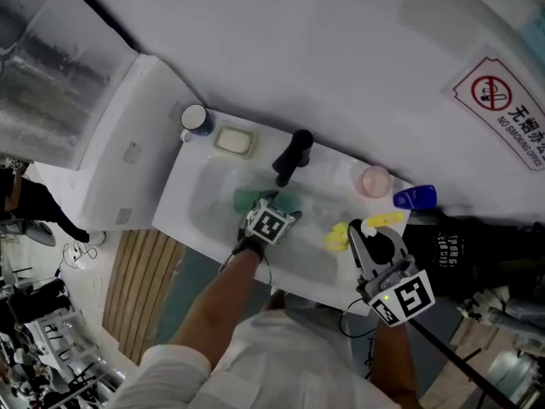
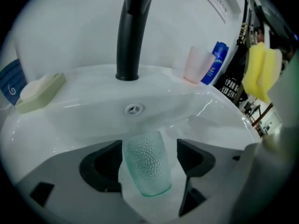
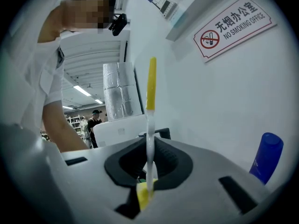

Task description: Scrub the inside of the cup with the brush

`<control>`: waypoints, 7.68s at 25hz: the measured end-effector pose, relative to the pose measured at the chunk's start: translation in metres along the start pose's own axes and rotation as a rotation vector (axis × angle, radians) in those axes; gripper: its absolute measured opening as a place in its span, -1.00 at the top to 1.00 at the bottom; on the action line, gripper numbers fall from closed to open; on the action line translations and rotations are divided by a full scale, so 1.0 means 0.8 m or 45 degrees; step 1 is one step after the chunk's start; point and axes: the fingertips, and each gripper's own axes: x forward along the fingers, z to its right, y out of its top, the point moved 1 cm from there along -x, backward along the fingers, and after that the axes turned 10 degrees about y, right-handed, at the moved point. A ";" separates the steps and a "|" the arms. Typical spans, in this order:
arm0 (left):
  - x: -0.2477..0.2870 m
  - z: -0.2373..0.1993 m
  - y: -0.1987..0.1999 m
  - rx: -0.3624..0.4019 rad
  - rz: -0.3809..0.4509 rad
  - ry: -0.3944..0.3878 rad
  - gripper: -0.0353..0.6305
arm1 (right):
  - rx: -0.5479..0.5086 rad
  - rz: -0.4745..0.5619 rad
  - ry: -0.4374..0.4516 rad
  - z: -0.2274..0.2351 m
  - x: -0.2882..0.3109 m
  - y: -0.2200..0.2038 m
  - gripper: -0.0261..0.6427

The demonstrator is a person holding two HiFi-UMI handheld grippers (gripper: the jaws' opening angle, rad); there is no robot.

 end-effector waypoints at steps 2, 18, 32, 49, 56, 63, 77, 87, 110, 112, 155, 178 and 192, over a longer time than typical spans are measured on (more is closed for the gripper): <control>0.008 0.006 -0.005 0.003 -0.046 -0.007 -0.14 | 0.006 -0.005 0.004 0.005 -0.003 -0.002 0.86; 0.045 0.018 -0.031 0.158 -0.196 0.049 -0.15 | 0.026 -0.028 -0.014 0.021 -0.021 -0.008 0.86; -0.083 0.079 0.085 0.054 0.370 -0.214 -0.15 | -0.057 0.116 -0.092 0.010 -0.031 0.070 0.86; -0.328 0.148 0.212 0.333 1.291 -0.406 -0.15 | -0.296 0.182 -0.033 -0.084 -0.027 0.223 0.86; -0.405 0.146 0.235 0.417 1.450 -0.386 -0.15 | -0.256 0.091 0.018 -0.108 -0.006 0.219 0.86; -0.415 0.154 0.230 0.486 1.462 -0.382 -0.15 | -0.271 0.085 0.024 -0.116 0.004 0.232 0.86; -0.431 0.149 0.239 0.481 1.481 -0.378 -0.15 | -0.216 0.216 -0.009 -0.118 0.003 0.241 0.86; -0.426 0.157 0.231 0.502 1.459 -0.385 -0.15 | -0.253 0.378 -0.062 -0.120 -0.030 0.288 0.86; -0.435 0.160 0.224 0.521 1.437 -0.383 -0.15 | -0.108 0.153 0.017 -0.127 -0.010 0.225 0.86; -0.433 0.160 0.222 0.495 1.439 -0.392 -0.15 | -0.146 0.129 0.012 -0.129 -0.011 0.229 0.87; -0.367 0.165 0.208 0.366 1.331 -0.453 -0.15 | -0.149 0.013 -0.042 -0.091 0.005 0.175 0.87; -0.207 0.347 0.196 0.493 1.010 -0.720 -0.15 | 0.031 -0.084 -0.352 0.029 -0.129 0.064 0.88; -0.130 0.370 0.207 0.444 1.074 -0.659 -0.15 | -0.061 -0.064 -0.480 0.076 -0.189 0.056 0.87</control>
